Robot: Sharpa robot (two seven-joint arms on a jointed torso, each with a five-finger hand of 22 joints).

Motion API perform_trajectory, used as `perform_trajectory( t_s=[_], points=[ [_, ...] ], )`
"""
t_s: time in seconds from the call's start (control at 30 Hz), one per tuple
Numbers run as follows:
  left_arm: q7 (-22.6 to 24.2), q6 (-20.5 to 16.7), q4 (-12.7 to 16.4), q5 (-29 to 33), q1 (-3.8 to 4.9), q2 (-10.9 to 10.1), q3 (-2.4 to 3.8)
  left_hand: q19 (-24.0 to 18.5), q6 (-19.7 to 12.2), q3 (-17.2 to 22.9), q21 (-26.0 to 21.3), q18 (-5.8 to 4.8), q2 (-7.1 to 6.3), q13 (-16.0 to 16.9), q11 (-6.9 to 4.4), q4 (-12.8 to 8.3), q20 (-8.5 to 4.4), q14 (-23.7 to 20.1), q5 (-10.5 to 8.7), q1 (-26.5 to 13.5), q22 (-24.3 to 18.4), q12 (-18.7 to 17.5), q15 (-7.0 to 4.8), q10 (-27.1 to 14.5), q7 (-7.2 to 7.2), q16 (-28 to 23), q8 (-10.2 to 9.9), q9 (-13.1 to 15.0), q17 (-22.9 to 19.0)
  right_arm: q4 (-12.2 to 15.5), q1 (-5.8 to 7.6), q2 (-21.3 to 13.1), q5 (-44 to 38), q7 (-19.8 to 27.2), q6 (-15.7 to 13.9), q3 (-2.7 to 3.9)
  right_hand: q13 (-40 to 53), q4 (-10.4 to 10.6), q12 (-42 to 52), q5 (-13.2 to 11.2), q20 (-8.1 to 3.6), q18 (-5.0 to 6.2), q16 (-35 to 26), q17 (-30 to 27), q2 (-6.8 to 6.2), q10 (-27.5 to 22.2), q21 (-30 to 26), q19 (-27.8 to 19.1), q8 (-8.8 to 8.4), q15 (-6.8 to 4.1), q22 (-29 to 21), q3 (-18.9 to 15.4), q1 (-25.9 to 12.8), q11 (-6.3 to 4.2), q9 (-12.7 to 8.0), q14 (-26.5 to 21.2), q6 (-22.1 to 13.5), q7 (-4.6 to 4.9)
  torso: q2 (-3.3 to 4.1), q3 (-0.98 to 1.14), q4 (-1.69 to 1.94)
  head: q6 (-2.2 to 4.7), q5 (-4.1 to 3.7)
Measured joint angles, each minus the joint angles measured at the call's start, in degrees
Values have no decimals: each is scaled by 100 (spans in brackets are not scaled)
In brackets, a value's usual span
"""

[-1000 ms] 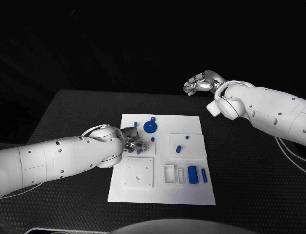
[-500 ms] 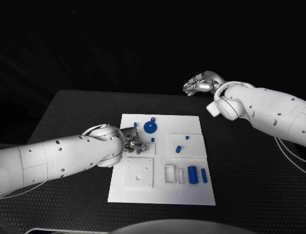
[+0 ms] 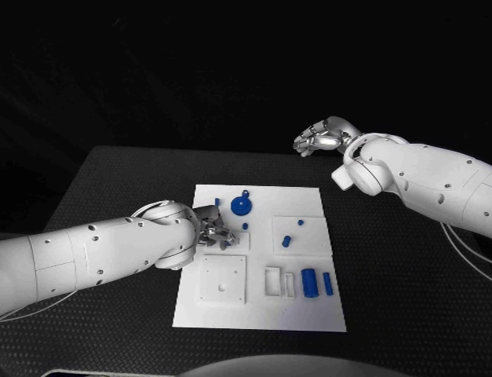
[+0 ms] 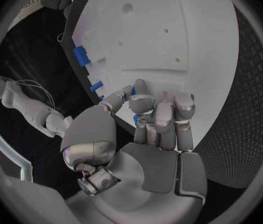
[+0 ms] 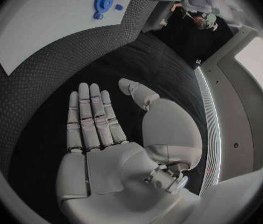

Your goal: Assemble the parts on the task board

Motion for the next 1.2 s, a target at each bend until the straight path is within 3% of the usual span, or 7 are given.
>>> perform_trajectory(
  t_s=[0.07,0.1,0.27,0.8,0.9,0.97,1.2],
  points=[
    [2,-2,-7,16,-1,0,0,0,34,-17,0,83,-85,-18,8,112,0,-9,-99,0,0,28,-55,-9,-34,0,11,-11,-11,0,-1,-2,0,0,0,0,0,0,0,0,9,0,0,-4,0,0,0,-10,0,3,0,0,0,0,0,-3,0,0,0,2,1,1,0],
    [4,-4,-10,21,-2,1,-1,0,87,-30,-1,161,-119,-28,-76,152,0,-63,-143,-10,0,29,-110,-112,-85,0,14,-20,-11,0,-2,-3,0,0,1,0,0,0,0,0,9,0,0,-4,0,0,0,-10,0,3,3,0,0,0,0,-3,0,0,0,2,1,1,0],
    [6,-5,-25,42,-5,1,-5,0,41,-53,-1,302,-239,-63,-182,344,0,-76,-320,-55,0,55,-210,-221,-75,0,49,-38,-23,0,-4,-3,0,-1,1,0,0,0,0,0,-2,-64,0,-4,0,0,-22,-22,0,3,5,0,0,0,-5,-3,-21,21,0,2,5,1,2],
    [16,-27,-37,72,-11,-22,-7,0,21,-123,0,399,-329,-119,-292,656,1,54,-785,-99,0,97,-341,-331,-95,0,114,-72,-42,-2,-19,-17,0,-1,2,0,1,0,-23,-4,-10,-92,-24,-9,0,-21,-45,-31,0,24,16,0,0,21,-10,-24,-21,21,-1,-2,1,13,2],
    [25,-42,-23,76,-14,-41,-6,-1,20,-216,0,404,-316,-122,-300,666,0,63,-749,-111,3,124,-350,-338,-96,13,116,-72,-42,-1,-20,-21,1,-1,3,0,1,0,-23,-4,-10,-93,-24,-9,0,-21,-45,-31,0,24,17,0,0,21,-10,-24,-21,21,-1,-2,3,15,2],
    [31,-54,-10,79,-15,-63,-5,-59,-7,-715,0,417,-146,-132,-285,441,-5,63,-442,-280,9,161,-350,-362,-73,44,159,-70,-42,-1,-23,-23,1,-1,3,0,1,0,-23,-4,-10,-92,-24,-9,0,-21,-45,-31,0,24,17,0,0,21,-10,-24,-21,21,0,-3,3,16,-1],
    [41,-78,48,88,-17,-146,-5,-87,-21,-921,0,421,-121,-150,-291,409,21,45,-496,-345,9,161,-369,-370,-76,44,159,-82,-50,-5,-29,-30,2,-1,5,0,1,17,-23,-4,-10,-92,-24,-8,0,-21,-45,-31,0,24,17,-16,0,21,-15,-24,-20,20,1,-3,3,9,-2]
  ],
)
